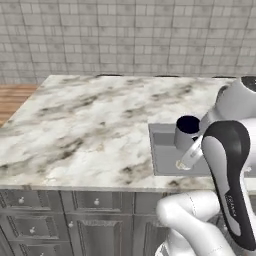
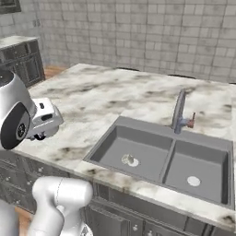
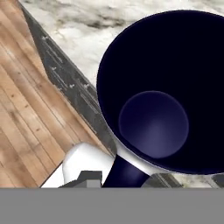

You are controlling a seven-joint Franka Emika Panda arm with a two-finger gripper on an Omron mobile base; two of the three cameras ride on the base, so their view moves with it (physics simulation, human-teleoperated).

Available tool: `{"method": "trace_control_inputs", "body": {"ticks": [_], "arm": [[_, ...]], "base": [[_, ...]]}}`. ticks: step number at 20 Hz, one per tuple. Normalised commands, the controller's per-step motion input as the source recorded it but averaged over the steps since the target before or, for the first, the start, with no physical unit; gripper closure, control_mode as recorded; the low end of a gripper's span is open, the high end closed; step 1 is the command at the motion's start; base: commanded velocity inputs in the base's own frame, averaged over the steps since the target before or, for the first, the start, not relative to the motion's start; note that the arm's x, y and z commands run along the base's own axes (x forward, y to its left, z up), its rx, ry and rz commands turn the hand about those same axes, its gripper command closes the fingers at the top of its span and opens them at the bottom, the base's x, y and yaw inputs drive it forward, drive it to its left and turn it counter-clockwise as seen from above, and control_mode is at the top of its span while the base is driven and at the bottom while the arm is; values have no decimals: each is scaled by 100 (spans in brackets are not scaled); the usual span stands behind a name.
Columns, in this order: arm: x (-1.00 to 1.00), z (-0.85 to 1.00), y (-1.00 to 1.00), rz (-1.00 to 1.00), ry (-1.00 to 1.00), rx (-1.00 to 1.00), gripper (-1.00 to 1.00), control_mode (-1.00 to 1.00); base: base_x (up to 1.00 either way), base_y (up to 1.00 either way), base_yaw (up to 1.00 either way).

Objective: Clear the mugs and bowl far away from the sink.

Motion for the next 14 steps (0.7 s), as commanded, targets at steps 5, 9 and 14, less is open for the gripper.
{"method": "trace_control_inputs", "body": {"ticks": [5, 9, 14], "arm": [[0, 0, 0, 0, 0, 0, 100, 100], [0, 0, 0, 0, 0, 0, 100, 100], [0, 0, 0, 0, 0, 0, 100, 100]], "base": [[0, 8, 90], [0, 0, 92], [0, 7, 93]]}}
